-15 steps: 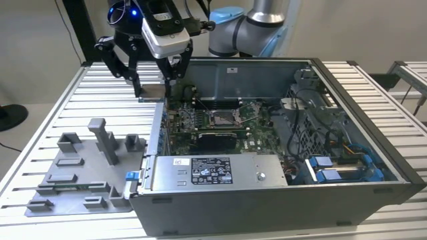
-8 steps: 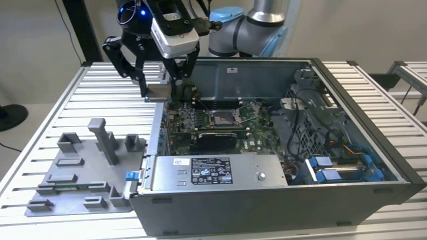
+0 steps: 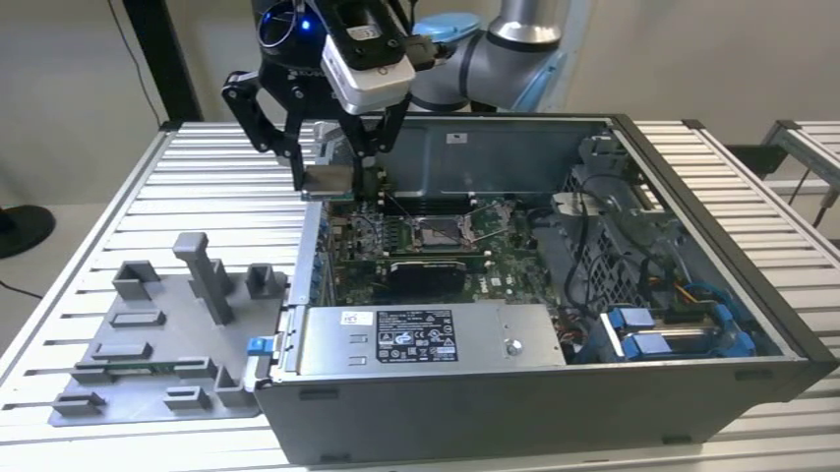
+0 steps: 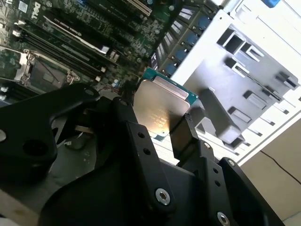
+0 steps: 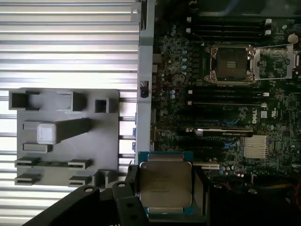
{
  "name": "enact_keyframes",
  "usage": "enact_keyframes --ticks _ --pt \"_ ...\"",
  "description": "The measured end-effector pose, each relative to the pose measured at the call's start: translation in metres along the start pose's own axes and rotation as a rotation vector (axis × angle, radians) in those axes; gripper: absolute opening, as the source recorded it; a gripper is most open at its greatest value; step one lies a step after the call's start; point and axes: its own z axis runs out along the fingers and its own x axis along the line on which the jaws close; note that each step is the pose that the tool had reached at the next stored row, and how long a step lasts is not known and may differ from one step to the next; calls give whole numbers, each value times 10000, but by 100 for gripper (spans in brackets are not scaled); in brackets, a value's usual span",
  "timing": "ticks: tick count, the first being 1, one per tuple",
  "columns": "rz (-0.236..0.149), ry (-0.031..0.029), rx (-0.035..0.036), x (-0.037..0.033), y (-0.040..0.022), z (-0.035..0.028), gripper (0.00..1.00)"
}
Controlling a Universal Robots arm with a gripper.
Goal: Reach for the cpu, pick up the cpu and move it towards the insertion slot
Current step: 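Pick up the cpu and move it towards the insertion slot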
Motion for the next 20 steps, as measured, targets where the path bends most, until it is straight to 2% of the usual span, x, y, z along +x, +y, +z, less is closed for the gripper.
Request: enact_keyframes --ticks 7,12,20 --pt "0 0 1 -139 12 -1 0" --pt "1 0 -1 -253 44 4 0" --pt "1 0 3 -480 200 31 0"
